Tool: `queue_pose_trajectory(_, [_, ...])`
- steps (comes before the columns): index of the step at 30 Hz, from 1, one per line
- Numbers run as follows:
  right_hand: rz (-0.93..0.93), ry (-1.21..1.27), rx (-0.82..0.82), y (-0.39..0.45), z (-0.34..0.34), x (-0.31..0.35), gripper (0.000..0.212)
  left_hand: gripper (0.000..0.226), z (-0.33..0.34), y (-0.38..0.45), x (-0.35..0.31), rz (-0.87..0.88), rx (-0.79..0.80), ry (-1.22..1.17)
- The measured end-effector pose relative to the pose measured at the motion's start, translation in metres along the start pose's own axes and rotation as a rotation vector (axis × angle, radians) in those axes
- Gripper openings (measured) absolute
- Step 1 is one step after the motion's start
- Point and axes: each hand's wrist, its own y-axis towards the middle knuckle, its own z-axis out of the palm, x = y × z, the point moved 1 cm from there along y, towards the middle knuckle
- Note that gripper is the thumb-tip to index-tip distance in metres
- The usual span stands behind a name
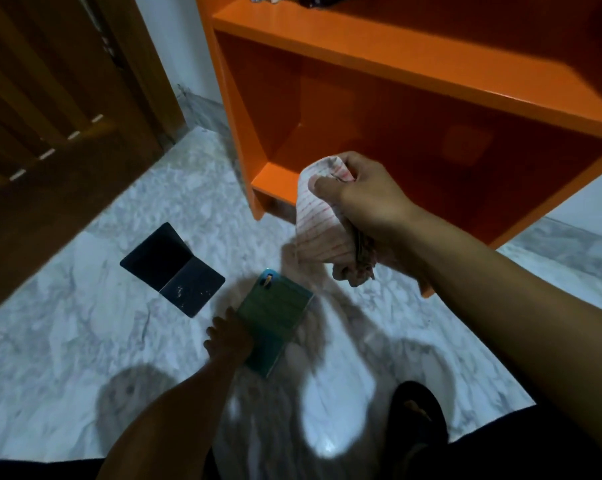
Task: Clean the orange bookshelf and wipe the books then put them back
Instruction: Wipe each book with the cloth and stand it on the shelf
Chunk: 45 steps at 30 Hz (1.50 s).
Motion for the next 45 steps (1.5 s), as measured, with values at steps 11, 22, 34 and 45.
queue_pose_trajectory(11, [0.117, 0.163, 0.039, -0.002, -0.011, -0.003, 0.017, 0.018, -0.04, -0.011, -0.02, 0.224, 0.087, -0.288])
queue_pose_trajectory(22, [0.206, 0.25, -0.19, -0.011, -0.029, -0.024, 0.05, 0.008, -0.221, -0.076, -0.05, 0.299, 0.059, -0.808])
queue_pose_trajectory(34, [0.054, 0.512, 0.196, -0.038, 0.016, 0.002, 0.029, 0.018, -0.291, -0.184, -0.064, 0.607, 0.015, -0.988])
queue_pose_trajectory(45, [-0.019, 0.518, 0.282, -0.05, -0.001, 0.021, 0.028, 0.046, -0.299, -0.19, -0.07, 0.645, 0.068, -1.114])
